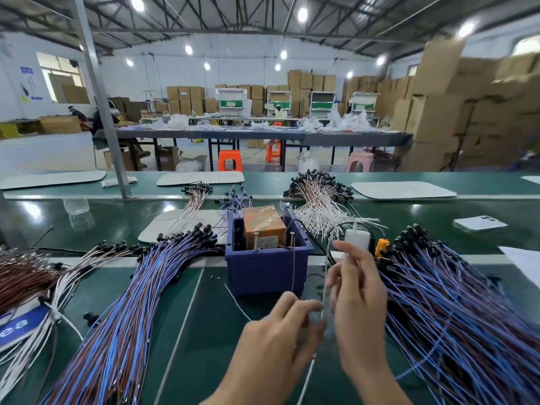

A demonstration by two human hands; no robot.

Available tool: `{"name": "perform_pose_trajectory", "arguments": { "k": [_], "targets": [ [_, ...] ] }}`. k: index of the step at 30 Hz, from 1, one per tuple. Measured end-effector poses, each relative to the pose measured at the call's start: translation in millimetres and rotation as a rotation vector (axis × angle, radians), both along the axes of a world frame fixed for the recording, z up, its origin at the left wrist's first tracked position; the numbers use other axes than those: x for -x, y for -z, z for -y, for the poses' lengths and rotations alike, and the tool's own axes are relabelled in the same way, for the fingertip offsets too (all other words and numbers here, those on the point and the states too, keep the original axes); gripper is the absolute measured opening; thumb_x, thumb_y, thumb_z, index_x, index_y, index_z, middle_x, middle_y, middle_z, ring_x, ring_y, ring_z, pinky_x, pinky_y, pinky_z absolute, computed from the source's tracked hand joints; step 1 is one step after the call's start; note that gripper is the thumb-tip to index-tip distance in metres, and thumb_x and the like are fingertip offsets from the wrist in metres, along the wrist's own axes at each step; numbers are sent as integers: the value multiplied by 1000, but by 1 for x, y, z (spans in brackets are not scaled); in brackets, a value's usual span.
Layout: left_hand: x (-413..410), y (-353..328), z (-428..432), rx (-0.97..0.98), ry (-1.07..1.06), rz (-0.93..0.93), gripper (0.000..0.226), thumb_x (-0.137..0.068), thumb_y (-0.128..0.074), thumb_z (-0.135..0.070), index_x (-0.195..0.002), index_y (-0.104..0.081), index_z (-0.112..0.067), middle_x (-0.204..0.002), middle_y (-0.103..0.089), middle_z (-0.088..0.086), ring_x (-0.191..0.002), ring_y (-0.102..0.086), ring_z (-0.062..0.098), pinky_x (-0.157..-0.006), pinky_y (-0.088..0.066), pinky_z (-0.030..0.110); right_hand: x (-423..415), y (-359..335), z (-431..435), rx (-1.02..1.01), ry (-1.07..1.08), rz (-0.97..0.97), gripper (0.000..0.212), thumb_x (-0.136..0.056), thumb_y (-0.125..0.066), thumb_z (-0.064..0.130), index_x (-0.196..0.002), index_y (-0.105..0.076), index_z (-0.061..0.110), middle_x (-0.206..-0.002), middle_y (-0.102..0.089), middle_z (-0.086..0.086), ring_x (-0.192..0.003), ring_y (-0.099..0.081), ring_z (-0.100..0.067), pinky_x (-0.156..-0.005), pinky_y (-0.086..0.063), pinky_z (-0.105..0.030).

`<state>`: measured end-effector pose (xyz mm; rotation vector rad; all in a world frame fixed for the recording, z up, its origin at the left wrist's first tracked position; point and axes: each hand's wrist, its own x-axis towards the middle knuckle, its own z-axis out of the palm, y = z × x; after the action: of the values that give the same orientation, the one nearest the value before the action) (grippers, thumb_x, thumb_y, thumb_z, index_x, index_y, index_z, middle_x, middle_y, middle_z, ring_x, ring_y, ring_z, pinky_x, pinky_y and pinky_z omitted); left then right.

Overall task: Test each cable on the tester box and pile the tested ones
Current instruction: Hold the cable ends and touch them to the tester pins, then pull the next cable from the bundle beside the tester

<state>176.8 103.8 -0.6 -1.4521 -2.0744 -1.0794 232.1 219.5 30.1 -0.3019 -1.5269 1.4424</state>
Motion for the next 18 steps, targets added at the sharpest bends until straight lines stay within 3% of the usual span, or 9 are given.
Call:
{"name": "perform_pose_trajectory", "arguments": {
  "k": [4, 8, 11, 13, 16, 18],
  "targets": [
    [-18, -36, -18, 29, 162, 65, 42, -92, -38, -43, -113, -66, -20, -91, -62, -12, -71, -55, 13, -60, -50, 35, -16, -47, 5, -164, -14, -123, 31, -109, -38, 15, -107, -66, 29, -67, -54, 2, -50, -38, -8, -47, -34, -17],
    [-31, -63, -30, -83, 255, 113, 21, -88, -47, -40, -97, -58, -25, -69, -50, -25, -59, -47, 1, -57, -37, 16, -38, -78, 3, -260, -42, -231, 23, -106, -43, 22, -112, -64, 27, -73, -60, 3, -57, -50, -10, -56, -42, -15],
    [-40, -87, -39, -276, 312, 228, 7, -94, -55, -39, -92, -57, -32, -74, -64, -23, -55, -54, 5, -53, -39, 13, -55, -89, -6, -250, -85, -220, 33, -102, -43, 46, -128, -58, 31, -104, -70, 6, -94, -67, -14, -76, -51, -16],
    [-44, -108, -48, -482, 367, 441, 10, -96, -56, -37, -88, -59, -34, -74, -70, -14, -53, -58, 4, -51, -46, 14, -64, -89, -14, -251, -99, -99, 37, -103, -43, 52, -132, -55, 34, -112, -70, 11, -105, -68, -8, -82, -52, -15],
    [-40, -133, -64, -640, 402, 669, 14, -102, -56, -25, -88, -59, -24, -70, -70, -5, -47, -55, 4, -45, -45, 16, -75, -82, -23, -346, -86, 164, 25, -104, -44, 39, -116, -64, 32, -93, -74, 5, -77, -71, -16, -67, -56, -29],
    [-35, -141, -76, -635, 383, 744, 14, -102, -55, -22, -89, -59, -19, -70, -69, -4, -44, -52, 7, -43, -41, 18, -84, -74, -31, -334, -98, 221, 22, -105, -46, 33, -106, -68, 34, -77, -71, 2, -54, -62, -23, -50, -48, -22]
  ]
}}
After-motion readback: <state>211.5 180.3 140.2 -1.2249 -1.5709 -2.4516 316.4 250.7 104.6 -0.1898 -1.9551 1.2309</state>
